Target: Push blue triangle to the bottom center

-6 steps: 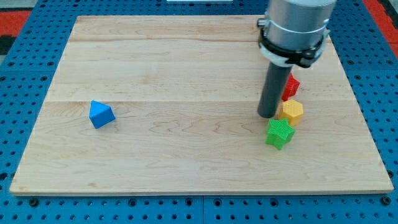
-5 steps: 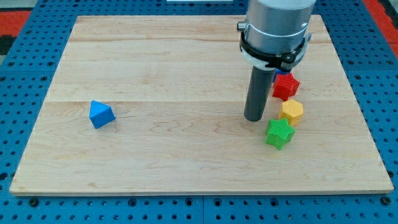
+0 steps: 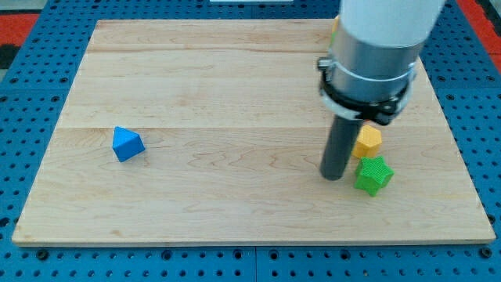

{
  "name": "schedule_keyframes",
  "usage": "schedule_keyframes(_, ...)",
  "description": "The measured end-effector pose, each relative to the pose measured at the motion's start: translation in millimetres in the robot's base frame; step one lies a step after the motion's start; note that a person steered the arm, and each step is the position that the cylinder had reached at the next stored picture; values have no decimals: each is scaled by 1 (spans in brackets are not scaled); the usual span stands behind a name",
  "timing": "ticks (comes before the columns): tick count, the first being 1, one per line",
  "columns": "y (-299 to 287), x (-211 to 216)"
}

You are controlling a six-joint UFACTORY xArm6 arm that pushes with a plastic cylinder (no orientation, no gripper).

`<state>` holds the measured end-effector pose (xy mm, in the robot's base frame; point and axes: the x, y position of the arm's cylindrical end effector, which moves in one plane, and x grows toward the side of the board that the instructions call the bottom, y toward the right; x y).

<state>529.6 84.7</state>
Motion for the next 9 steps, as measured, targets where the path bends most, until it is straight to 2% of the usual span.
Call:
schedule_keyframes(1,-66,24)
schedule_keyframes(3,-222,27)
schedule_keyframes(4,-308,24)
schedule_keyframes(5,-345,-12)
schedule_keyframes(6,-319,-38)
schedule_keyframes(7,-284,-40)
schedule_keyframes(8,-264,-70)
schedule_keyframes(9,-228,-74)
